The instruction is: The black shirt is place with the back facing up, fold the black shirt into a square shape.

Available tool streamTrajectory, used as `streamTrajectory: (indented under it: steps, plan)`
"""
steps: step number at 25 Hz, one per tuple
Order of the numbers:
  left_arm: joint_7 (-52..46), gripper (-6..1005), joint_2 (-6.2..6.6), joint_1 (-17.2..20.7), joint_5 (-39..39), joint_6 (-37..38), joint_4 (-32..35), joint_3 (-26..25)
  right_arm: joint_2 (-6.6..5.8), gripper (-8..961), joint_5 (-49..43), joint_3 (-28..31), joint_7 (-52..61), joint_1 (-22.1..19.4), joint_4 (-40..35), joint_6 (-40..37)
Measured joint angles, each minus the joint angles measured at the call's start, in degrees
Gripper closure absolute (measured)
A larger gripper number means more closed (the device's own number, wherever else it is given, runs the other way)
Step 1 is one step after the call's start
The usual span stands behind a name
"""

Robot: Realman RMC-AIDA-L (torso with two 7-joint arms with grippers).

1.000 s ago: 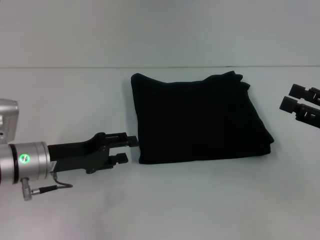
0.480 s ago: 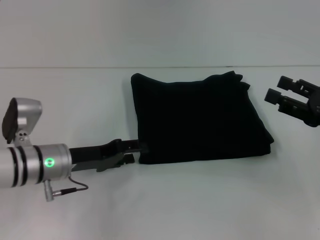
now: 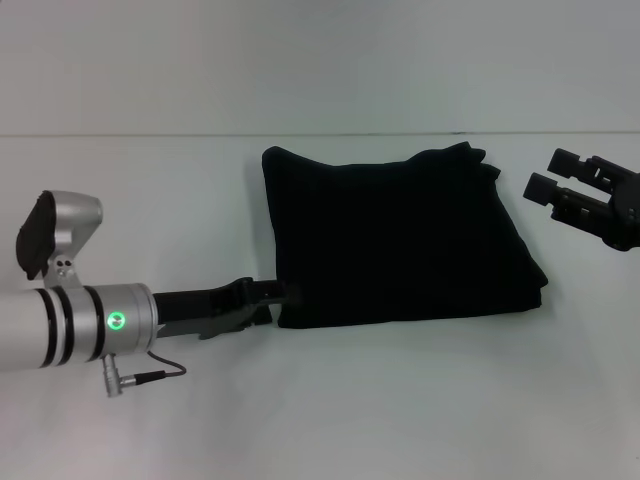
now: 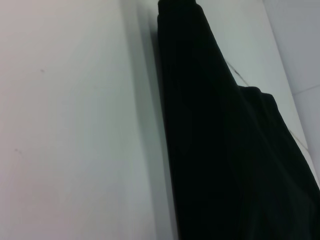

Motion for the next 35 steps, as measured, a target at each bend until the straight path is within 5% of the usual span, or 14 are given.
streamTrajectory:
  steps: [9,21,26,35]
  plan:
    - [-2.3,354,-0.71,-1.3,0.0,-1.7,0.2,3.4,0.05,194,0.1,0.1,0.9,0.2,0.1,0.0]
    - [-2.5,812,-0.59,-1.4,-0.3,-0.7,0.3,3.4,-0.28,195,0.1,0.2,2.5,0.0,0.0,0.0]
    - [-1.3,916,-0.04,-1.2,-0.3,1.5,0.4,3.1,-0.34,194,0.1,0.2,2.6,0.0,0.0,0.0]
    - [-0.4,976,1.91,6.2,-0.2,9.8,5.2,-4.0,-0.29,194,0.1,0.2,3.0,-0.3,0.0,0.4]
